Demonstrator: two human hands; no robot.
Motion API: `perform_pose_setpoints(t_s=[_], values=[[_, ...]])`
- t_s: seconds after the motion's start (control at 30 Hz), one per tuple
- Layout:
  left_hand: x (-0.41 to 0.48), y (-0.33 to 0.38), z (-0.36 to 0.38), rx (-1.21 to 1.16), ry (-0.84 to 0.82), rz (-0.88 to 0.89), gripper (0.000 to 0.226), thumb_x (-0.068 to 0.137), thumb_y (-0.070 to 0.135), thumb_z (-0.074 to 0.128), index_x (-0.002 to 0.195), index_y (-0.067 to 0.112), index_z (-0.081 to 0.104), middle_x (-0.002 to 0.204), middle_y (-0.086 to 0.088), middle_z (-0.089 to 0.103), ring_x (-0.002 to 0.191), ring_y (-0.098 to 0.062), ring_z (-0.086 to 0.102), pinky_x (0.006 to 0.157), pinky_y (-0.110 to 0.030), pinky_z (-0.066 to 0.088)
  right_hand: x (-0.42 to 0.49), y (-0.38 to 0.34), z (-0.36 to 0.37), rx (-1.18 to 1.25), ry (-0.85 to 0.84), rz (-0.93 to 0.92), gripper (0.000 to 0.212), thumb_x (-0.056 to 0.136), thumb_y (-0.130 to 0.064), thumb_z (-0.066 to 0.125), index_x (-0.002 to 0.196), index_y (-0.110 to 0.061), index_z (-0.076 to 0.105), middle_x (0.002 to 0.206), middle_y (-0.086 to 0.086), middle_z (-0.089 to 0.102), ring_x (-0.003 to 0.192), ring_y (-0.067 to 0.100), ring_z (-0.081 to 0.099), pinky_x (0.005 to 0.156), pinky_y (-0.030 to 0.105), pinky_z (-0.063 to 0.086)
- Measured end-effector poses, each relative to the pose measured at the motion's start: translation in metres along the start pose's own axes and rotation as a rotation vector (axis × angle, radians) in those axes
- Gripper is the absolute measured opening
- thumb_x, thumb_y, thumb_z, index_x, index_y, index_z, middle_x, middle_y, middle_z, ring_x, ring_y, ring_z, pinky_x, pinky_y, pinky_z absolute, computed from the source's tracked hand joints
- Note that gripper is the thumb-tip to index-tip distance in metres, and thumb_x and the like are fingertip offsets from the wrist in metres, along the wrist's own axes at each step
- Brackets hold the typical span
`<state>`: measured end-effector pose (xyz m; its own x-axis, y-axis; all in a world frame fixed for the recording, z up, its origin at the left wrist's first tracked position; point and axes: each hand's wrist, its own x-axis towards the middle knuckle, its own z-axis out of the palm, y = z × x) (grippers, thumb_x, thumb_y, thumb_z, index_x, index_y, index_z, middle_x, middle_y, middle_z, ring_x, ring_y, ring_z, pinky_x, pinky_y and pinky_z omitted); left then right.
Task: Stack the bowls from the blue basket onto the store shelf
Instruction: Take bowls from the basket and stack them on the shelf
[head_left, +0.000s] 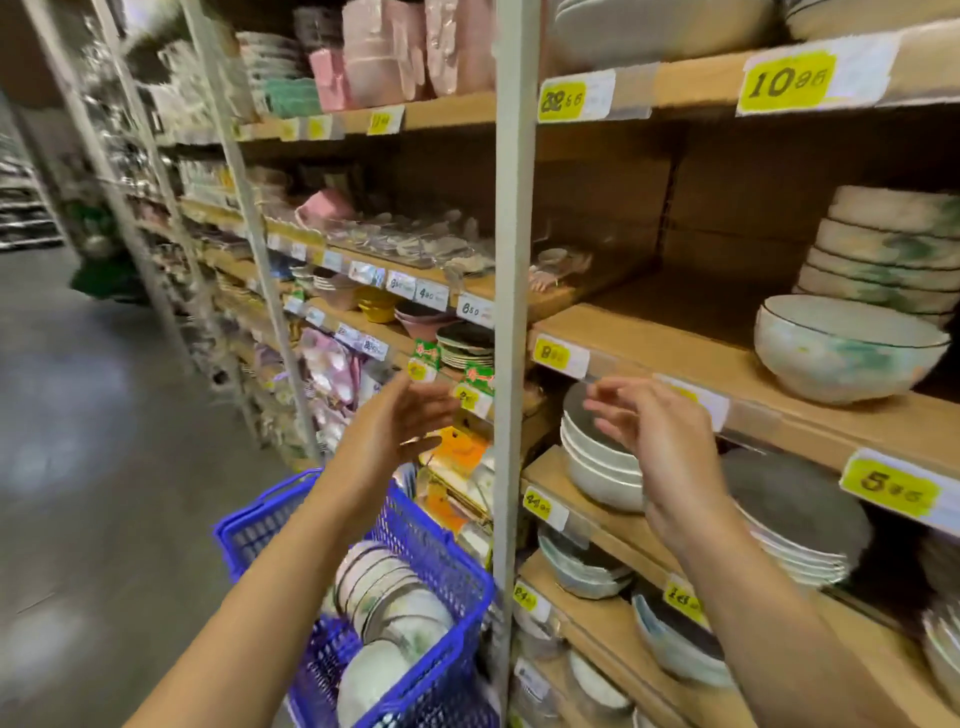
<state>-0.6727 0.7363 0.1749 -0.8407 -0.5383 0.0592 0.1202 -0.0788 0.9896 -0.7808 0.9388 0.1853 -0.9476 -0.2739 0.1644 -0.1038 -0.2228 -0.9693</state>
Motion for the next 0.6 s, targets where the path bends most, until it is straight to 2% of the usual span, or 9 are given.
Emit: perform_pose_setpoints(t_s=[0.17,0.27,0.33,0.43,0.47,0.53,0.6], values=[[0.000,-0.042,-0.092,0.014,0.126,-0.119,0.047,0.103,0.039,0.029,0.103,0.010,0.065,0.102,-0.008,0.073,0.094,-0.018,0.067,0.077,-0.029,0.049,-0.006,0.088,0.079,-0.141,-0.181,0.254,0.024,0.094,-0.010,0.050,0.080,-0.012,0.069,0.084,0.009,0.074,0.076,0.020,0.071,0.065,0.019,0.053],[0.004,-0.072,-0.142,0.065,0.177,-0.219,0.042,0.104,0.033,0.031,0.099,0.008,0.064,0.103,-0.015,0.070,0.093,-0.023,0.063,0.082,-0.034,0.047,-0.010,0.142,0.121,-0.236,-0.204,0.367,0.020,0.094,-0.012,0.053,0.081,-0.011,0.069,0.078,0.006,0.072,0.060,0.008,0.067,0.057,0.015,0.051],[0.006,-0.095,-0.173,0.114,0.170,-0.285,0.040,0.104,0.031,0.030,0.098,0.008,0.062,0.104,-0.018,0.068,0.093,-0.025,0.060,0.087,-0.037,0.045,-0.018,0.177,0.148,-0.309,-0.208,0.453,0.018,0.094,-0.012,0.053,0.088,-0.006,0.069,0.075,0.006,0.070,0.051,0.003,0.064,0.050,0.012,0.049],[0.014,-0.128,-0.211,0.174,0.149,-0.409,0.038,0.103,0.031,0.033,0.093,0.012,0.064,0.097,-0.011,0.069,0.083,-0.019,0.059,0.075,-0.030,0.042,-0.030,0.223,0.180,-0.341,-0.182,0.626,0.017,0.092,-0.008,0.053,0.096,-0.002,0.068,0.066,0.020,0.065,0.044,0.009,0.057,0.044,0.016,0.042],[0.019,-0.140,-0.221,0.196,0.139,-0.451,0.037,0.102,0.032,0.035,0.093,0.013,0.064,0.096,-0.010,0.070,0.082,-0.019,0.060,0.075,-0.030,0.042,-0.034,0.238,0.189,-0.337,-0.178,0.688,0.016,0.092,-0.006,0.051,0.094,-0.002,0.067,0.060,0.024,0.060,0.041,0.010,0.051,0.043,0.017,0.037],[0.029,-0.165,-0.236,0.234,0.124,-0.524,0.036,0.101,0.035,0.037,0.097,0.012,0.064,0.097,-0.009,0.070,0.086,-0.020,0.059,0.078,-0.033,0.041,-0.041,0.268,0.201,-0.335,-0.196,0.804,0.021,0.092,-0.004,0.046,0.074,-0.011,0.055,0.046,0.005,0.047,0.034,0.005,0.038,0.035,0.015,0.027],[0.044,-0.190,-0.244,0.267,0.106,-0.600,0.039,0.102,0.035,0.035,0.102,0.008,0.063,0.098,-0.011,0.069,0.086,-0.022,0.058,0.077,-0.033,0.042,-0.045,0.301,0.209,-0.327,-0.167,0.901,0.032,0.093,-0.003,0.042,0.065,-0.018,0.040,0.043,-0.006,0.034,0.030,0.005,0.027,0.031,0.016,0.018]])
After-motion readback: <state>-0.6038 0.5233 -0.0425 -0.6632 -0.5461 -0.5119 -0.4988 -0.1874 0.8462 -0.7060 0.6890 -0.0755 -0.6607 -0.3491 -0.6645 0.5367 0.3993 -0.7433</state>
